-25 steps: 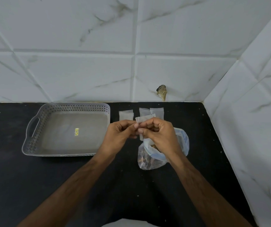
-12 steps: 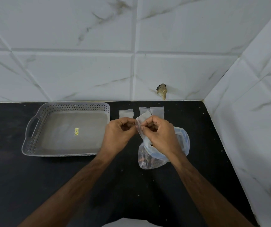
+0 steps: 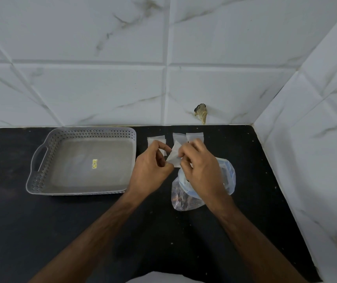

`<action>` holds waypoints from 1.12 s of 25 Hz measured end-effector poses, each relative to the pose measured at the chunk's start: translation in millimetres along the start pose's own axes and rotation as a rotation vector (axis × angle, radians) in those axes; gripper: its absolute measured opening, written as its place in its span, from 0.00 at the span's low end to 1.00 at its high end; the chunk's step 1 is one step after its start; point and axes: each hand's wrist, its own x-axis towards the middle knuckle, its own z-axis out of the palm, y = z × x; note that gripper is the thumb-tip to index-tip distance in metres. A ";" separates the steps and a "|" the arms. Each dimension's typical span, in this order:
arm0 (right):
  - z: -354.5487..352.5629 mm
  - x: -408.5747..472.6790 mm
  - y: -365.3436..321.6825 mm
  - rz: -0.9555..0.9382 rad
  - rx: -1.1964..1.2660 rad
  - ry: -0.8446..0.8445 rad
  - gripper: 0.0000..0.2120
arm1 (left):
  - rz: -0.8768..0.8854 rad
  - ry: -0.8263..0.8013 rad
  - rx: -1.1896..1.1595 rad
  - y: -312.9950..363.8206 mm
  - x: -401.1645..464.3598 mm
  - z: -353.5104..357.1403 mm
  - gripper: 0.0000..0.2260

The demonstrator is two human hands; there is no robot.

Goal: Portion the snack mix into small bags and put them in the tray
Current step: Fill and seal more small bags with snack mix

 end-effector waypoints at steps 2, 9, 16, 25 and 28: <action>0.9 -2.4 -0.1 -0.012 -0.062 -0.028 0.09 | 0.022 -0.005 -0.012 4.7 -0.9 -0.6 0.17; -0.8 -1.3 2.2 0.215 0.079 -0.130 0.14 | 0.100 -0.133 -0.146 7.7 -6.2 1.9 0.19; -15.9 2.0 10.6 0.673 0.829 -0.308 0.05 | 0.514 0.001 0.673 -18.8 6.4 -12.8 0.37; -27.1 2.2 12.3 0.540 0.605 -0.375 0.08 | 0.529 -0.084 0.645 -31.1 16.6 -18.6 0.16; -24.8 -1.1 12.2 0.471 0.687 -0.356 0.07 | 0.406 -0.103 0.464 -37.2 14.1 -15.4 0.13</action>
